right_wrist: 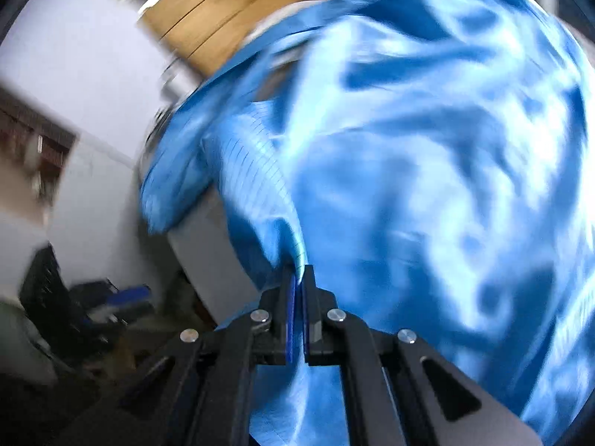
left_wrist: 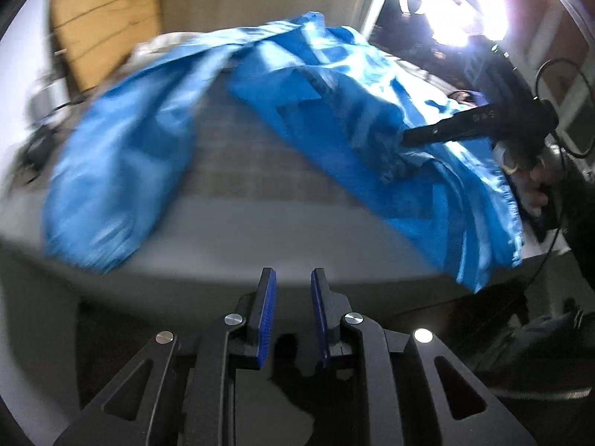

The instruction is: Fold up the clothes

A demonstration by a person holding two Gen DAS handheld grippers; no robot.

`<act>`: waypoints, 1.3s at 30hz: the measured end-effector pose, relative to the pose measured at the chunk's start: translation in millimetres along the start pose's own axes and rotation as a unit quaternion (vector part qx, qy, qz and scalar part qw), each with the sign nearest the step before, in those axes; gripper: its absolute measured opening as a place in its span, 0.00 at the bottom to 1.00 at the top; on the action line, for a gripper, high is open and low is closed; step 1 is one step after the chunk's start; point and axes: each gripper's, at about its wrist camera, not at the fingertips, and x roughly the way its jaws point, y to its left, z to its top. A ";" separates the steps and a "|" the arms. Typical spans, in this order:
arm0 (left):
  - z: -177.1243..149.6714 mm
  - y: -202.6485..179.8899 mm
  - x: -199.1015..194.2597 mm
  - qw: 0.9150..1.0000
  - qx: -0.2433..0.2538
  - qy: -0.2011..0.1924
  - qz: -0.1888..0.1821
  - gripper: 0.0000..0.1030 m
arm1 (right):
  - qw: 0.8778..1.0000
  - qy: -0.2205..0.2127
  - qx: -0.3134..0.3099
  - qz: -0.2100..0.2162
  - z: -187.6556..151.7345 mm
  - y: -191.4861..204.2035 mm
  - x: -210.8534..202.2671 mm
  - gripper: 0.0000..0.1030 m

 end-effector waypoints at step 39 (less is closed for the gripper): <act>-7.6 46.0 -46.0 0.996 -0.013 0.038 0.077 0.03 | 1.000 0.028 -0.009 0.012 -6.9 2.6 39.8 0.08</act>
